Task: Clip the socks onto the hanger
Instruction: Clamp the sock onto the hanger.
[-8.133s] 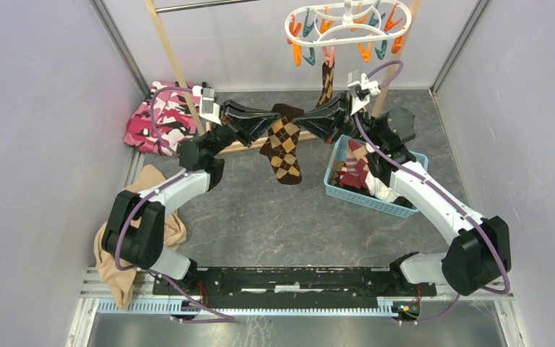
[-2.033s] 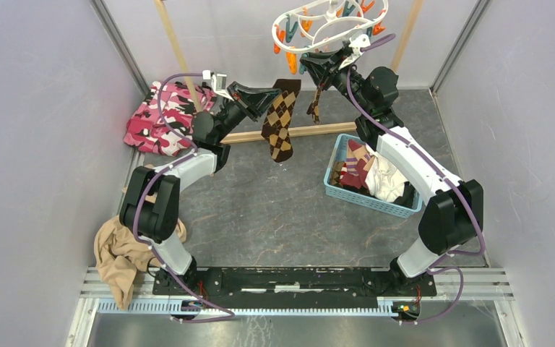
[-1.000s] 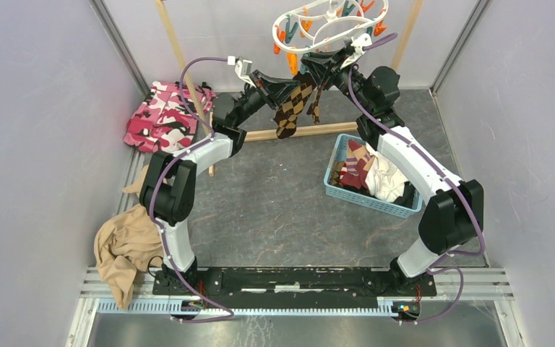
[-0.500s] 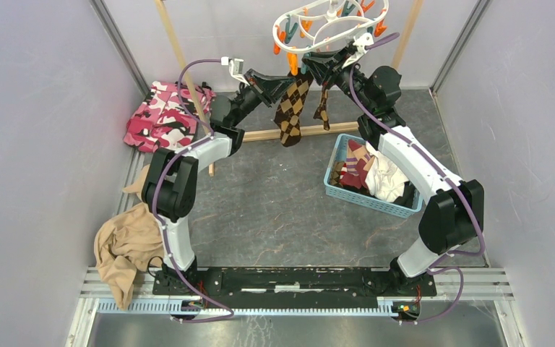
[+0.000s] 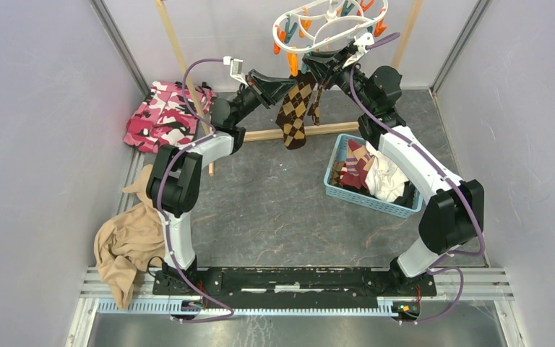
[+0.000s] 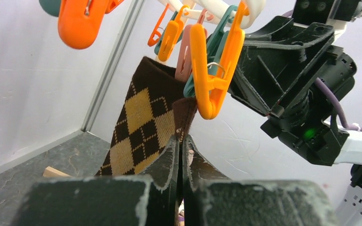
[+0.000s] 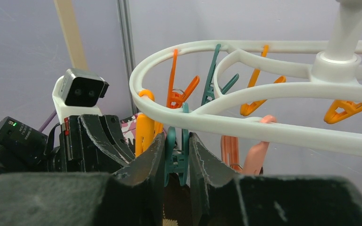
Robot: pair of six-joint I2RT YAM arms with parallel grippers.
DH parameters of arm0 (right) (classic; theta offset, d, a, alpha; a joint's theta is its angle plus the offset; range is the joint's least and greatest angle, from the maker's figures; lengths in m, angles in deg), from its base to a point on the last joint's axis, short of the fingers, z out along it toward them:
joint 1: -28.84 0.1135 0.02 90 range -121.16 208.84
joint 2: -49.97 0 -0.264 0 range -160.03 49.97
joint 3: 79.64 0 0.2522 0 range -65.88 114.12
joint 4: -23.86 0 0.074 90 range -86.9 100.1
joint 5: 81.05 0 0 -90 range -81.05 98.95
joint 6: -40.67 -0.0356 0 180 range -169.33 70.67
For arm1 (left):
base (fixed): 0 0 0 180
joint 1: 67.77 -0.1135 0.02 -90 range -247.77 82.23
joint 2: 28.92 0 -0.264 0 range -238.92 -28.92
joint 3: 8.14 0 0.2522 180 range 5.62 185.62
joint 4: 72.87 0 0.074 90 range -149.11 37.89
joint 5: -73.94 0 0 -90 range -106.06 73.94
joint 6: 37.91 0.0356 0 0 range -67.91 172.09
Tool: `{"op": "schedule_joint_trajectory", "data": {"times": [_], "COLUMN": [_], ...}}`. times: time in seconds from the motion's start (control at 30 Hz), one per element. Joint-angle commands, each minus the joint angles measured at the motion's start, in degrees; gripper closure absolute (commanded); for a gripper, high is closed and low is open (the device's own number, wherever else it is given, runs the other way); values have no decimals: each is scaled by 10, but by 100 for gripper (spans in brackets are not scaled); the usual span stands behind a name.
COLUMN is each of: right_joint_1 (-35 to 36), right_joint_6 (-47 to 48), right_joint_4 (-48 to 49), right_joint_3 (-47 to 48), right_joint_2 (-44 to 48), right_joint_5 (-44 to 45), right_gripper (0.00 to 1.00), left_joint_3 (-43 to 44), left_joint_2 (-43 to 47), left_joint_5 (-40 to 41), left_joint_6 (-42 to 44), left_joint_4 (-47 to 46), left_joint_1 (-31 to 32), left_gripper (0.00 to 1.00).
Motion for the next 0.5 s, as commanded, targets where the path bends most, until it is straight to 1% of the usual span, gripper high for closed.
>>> {"op": "schedule_joint_trajectory", "data": {"times": [0.0,0.47], "right_joint_1": [-3,-3], "right_joint_6": [-6,-6], "right_joint_4": [26,28], "right_joint_3": [4,5], "right_joint_2": [7,3], "right_joint_5": [-4,-7], "right_gripper": [92,91], "left_joint_3": [24,55], "left_joint_2": [-6,-25], "left_joint_5": [-22,-38], "left_joint_6": [-36,-80], "left_joint_4": [-55,-79], "left_joint_1": [-8,-11], "left_gripper": [98,98]}}
